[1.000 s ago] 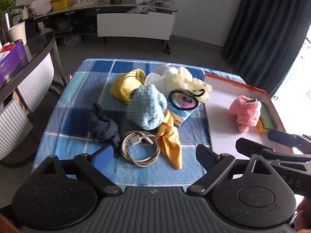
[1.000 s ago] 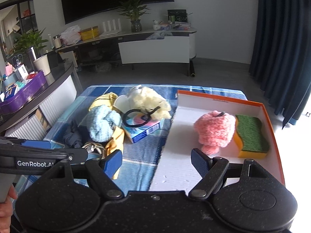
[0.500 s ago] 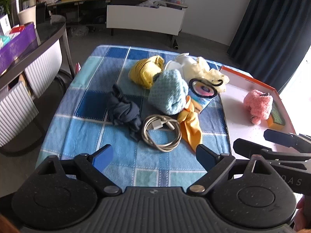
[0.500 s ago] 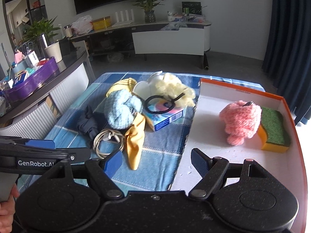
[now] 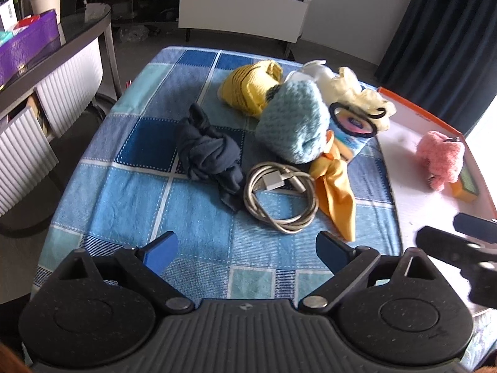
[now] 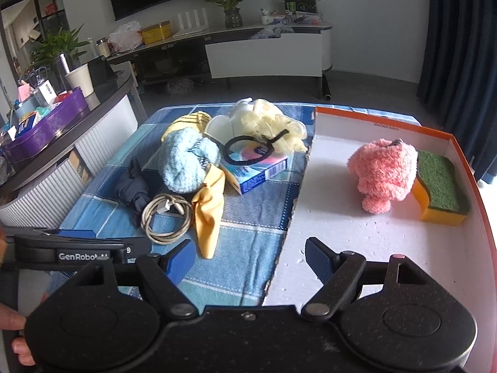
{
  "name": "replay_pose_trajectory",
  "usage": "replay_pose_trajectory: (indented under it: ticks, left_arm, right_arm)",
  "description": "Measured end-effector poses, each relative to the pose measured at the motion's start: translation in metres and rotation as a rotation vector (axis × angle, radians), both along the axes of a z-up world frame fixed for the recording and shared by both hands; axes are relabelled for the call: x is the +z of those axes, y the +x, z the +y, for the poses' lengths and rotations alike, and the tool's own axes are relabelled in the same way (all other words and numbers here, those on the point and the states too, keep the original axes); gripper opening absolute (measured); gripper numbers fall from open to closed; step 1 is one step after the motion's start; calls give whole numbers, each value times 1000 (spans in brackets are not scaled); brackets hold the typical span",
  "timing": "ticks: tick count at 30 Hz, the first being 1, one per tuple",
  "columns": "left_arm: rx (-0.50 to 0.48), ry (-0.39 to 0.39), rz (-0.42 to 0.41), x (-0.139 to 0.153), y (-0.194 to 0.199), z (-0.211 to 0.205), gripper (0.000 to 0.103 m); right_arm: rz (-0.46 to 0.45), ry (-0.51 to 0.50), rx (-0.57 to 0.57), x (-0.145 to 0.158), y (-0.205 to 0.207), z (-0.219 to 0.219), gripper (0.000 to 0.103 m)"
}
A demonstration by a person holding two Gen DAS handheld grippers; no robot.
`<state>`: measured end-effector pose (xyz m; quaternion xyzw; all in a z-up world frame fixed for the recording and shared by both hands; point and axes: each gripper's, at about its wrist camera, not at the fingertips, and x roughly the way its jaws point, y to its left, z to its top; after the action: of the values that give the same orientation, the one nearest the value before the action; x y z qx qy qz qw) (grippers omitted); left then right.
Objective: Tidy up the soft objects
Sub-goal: 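Withdraw both tools from the box back over the tablecloth, then grasp the navy cloth with the left tool while the right tool grasps the white cable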
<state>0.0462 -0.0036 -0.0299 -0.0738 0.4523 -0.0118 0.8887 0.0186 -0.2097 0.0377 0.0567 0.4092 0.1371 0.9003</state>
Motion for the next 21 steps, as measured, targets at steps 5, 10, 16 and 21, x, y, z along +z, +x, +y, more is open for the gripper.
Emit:
replay_pose_trajectory:
  ticks: [5, 10, 16, 21]
  left_arm:
    - [9, -8, 5, -13, 7, 0, 99]
    - [-20, 31, -15, -18, 14, -14, 99]
    - [-22, 82, -44, -22, 30, -24, 103]
    - [-42, 155, -72, -29, 42, -36, 103]
  right_arm:
    - [12, 16, -18, -5, 1, -7, 92]
    - [22, 25, -30, -9, 2, -14, 92]
    - [29, 33, -50, -13, 7, -22, 92]
    - [37, 35, -55, -16, 8, -24, 92]
